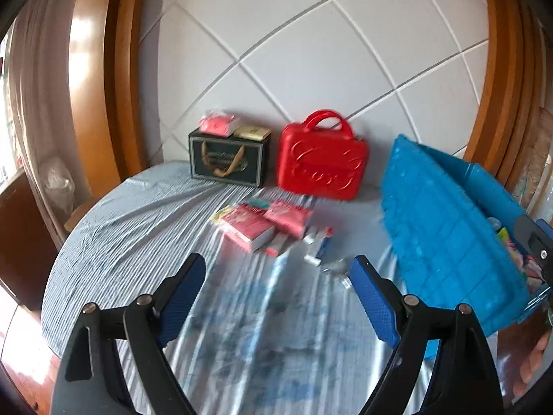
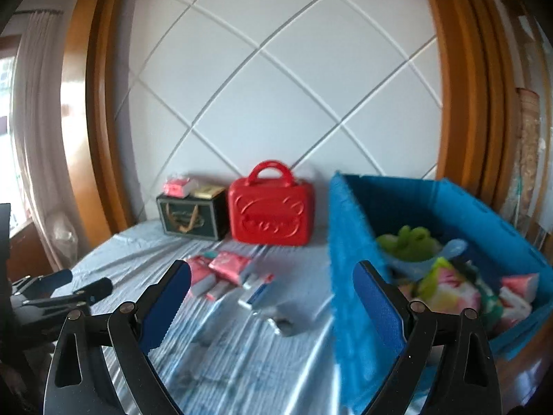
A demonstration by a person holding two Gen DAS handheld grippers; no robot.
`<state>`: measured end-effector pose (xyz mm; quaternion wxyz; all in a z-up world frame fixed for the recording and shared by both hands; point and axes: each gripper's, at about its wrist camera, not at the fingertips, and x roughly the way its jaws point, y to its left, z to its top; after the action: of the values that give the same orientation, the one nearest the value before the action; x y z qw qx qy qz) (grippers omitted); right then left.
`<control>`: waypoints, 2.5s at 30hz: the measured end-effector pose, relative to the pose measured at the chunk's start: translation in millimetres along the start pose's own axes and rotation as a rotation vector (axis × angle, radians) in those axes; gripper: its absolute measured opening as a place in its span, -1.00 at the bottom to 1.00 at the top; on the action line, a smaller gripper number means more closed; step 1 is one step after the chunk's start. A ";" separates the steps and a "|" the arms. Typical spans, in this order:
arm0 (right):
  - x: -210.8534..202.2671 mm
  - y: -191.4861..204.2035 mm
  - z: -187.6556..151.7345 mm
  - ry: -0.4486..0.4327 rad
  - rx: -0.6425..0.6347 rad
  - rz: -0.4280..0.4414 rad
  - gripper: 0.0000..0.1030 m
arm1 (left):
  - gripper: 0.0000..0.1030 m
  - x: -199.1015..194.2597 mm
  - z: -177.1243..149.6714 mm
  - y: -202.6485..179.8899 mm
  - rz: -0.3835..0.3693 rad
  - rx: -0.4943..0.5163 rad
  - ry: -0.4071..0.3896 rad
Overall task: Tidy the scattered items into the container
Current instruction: 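Move both tools back toward the items on the table, then grasp a small white medicine box with the left tool while the right tool grasps the metal clip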
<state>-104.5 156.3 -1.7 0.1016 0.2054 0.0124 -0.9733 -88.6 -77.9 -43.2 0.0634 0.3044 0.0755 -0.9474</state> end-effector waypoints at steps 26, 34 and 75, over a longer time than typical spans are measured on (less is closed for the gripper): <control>249.4 4.6 -88.9 0.390 0.060 -0.009 0.86 | 0.67 263.0 -16.0 21.1 -0.030 0.088 0.257; 327.1 -24.5 -159.2 0.433 0.139 -0.076 0.86 | 0.66 391.4 -38.9 -10.9 -0.084 0.214 0.295; 330.8 15.1 -185.1 0.470 -0.020 0.048 -0.14 | -0.50 314.3 -97.8 -46.2 -0.052 0.168 0.294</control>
<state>-324.0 90.0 -304.0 0.1212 0.4256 0.0402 -0.8959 -294.3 -38.1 -301.2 0.0014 0.4420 0.0122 -0.8969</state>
